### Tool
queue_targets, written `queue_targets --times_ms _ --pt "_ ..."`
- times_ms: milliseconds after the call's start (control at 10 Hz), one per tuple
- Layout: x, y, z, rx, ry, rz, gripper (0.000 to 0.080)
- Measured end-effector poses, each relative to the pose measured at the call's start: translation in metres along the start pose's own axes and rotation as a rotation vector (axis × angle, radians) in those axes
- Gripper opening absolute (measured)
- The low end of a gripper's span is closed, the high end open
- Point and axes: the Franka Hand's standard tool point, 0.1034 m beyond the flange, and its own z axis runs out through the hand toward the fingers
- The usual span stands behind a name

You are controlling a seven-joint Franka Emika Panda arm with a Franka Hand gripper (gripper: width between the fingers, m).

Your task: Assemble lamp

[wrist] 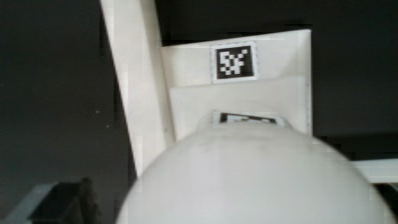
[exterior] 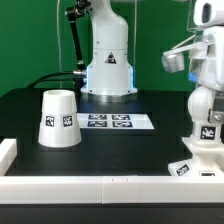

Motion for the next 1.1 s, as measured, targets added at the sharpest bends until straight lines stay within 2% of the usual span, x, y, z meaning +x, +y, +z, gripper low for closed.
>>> queue_targets --times_ms 300,500,600,800,900,1000,1100 --pt "-0.003 0.002 0.000 -0.009 -0.014 -0.177 0.0698" --pt "-0.005 0.002 0.000 -0.007 -0.015 -0.164 0.0698" --pt "-0.005 0.002 0.000 -0.007 -0.015 -0.164 0.0576" --pt "-0.005 0.002 0.000 -0.007 -0.015 -0.155 0.0571" --pt "-0.008 0.002 0.001 -0.005 -0.015 -0.132 0.0571" --pt "-0.019 0.002 0.001 0.004 -0.021 -0.114 0.0571" --pt "-0.023 0.003 0.001 0.007 -0.018 -0.012 0.0571"
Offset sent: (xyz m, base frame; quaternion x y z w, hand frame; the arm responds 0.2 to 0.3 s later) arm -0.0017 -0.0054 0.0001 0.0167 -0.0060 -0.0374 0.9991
